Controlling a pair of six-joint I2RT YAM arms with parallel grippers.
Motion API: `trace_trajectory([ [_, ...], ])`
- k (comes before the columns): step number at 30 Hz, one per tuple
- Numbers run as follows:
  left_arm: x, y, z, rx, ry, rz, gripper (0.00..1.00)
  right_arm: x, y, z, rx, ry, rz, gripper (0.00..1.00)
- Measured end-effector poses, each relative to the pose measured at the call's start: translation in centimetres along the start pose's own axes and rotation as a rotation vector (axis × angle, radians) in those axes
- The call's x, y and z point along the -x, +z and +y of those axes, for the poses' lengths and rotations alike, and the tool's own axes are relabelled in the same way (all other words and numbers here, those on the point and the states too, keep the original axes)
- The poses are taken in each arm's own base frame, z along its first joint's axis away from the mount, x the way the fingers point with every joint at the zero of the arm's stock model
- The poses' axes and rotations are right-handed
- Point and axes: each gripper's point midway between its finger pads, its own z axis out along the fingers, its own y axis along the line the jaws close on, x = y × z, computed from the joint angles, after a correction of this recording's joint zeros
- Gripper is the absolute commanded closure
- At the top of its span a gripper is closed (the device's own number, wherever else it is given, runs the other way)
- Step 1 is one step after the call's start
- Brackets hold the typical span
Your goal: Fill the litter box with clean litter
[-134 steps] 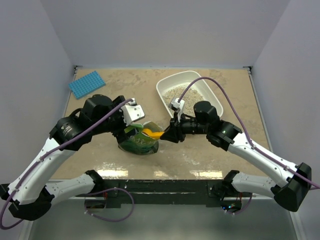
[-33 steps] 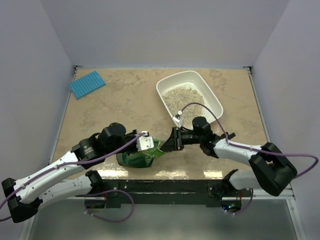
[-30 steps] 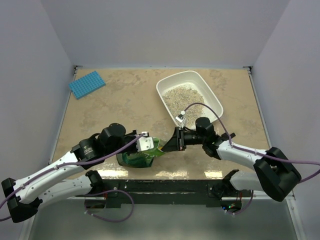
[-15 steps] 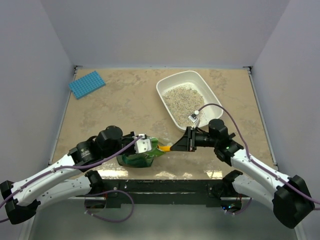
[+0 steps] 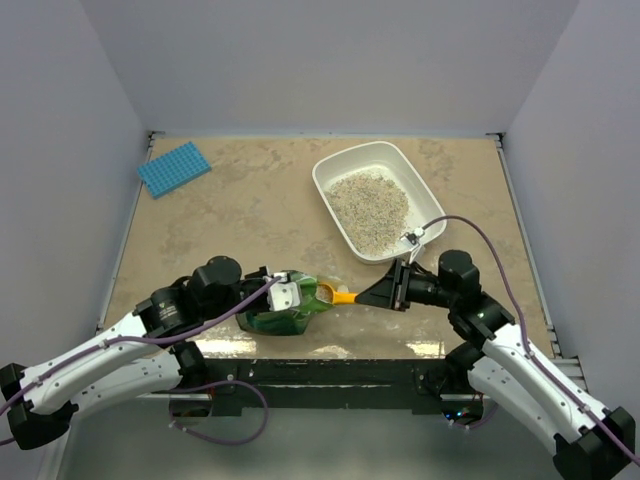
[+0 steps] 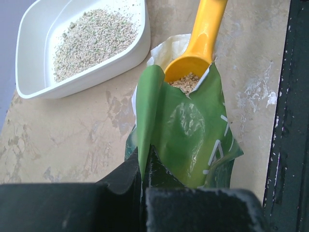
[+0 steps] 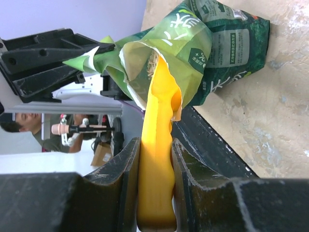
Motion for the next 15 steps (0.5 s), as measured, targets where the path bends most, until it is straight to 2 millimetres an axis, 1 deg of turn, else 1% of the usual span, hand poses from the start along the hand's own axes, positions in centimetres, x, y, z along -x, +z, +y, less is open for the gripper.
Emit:
trace_trajectory([
  [9, 0.9, 0.0, -0.1, -0.003, 0.01, -0.038, 1.0, 0.3, -1.7, 0.4, -0.044, 0.048, -0.089, 1.0],
  [15, 0.7, -0.1, -0.4, -0.003, 0.014, -0.047, 1.0, 0.7, -2.9, 0.7, -0.064, 0.078, -0.158, 1.0],
])
